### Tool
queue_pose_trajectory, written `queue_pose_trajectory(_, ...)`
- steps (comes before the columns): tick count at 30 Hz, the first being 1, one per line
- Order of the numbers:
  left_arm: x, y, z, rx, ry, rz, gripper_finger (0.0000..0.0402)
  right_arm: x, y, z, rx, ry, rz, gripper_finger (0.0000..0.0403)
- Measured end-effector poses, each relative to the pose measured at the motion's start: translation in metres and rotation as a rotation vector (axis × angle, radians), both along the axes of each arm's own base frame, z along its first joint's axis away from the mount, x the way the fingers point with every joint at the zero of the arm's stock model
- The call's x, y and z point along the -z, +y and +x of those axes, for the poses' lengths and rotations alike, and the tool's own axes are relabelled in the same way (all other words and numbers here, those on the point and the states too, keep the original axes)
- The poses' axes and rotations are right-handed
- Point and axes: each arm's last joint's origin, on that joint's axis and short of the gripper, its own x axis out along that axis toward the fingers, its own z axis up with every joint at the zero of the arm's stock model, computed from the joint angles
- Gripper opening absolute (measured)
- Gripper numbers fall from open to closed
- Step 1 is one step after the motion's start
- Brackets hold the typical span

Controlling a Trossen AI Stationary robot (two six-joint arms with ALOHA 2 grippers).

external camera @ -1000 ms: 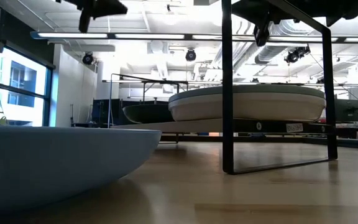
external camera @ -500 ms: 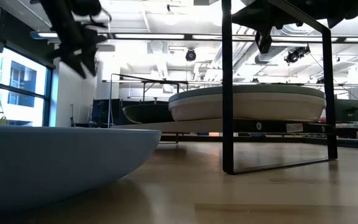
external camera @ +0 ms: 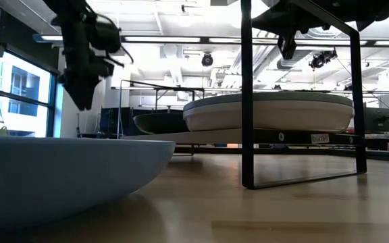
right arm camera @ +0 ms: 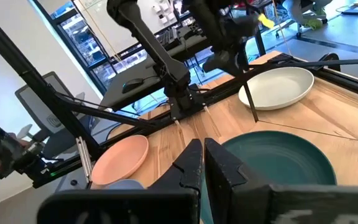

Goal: Place and stack plates onto a shelf
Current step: Stack the gray plate on top of the green plate on the shelf

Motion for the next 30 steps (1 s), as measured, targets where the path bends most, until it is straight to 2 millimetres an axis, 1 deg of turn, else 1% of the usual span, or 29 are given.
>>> queue_pose_trajectory(5,0.028,0.000,0.002,0.045,0.043,-0.090,0.0177,0.001,0.000,0.000,0.000,0.010,0.000,0.0000)
queue_pose_trajectory(12,0.060,-0.010,-0.008,0.042,0.008,-0.062,0.0177,0.001,0.000,0.000,0.000,0.010,-0.002,0.0000)
queue_pose_trajectory(17,0.064,-0.004,-0.002,0.053,-0.006,-0.039,0.0177,0.001,0.000,0.000,0.008,0.010,-0.001,0.0000)
queue_pose_trajectory(26,0.087,0.001,0.003,0.065,0.084,-0.113,0.0177,0.001,0.000,0.000,0.010,0.010,0.000,0.0000)
queue_pose_trajectory(30,0.097,0.004,0.004,0.022,0.153,-0.102,0.0177,0.001,0.000,0.000,0.010,0.010,0.000,0.0000)
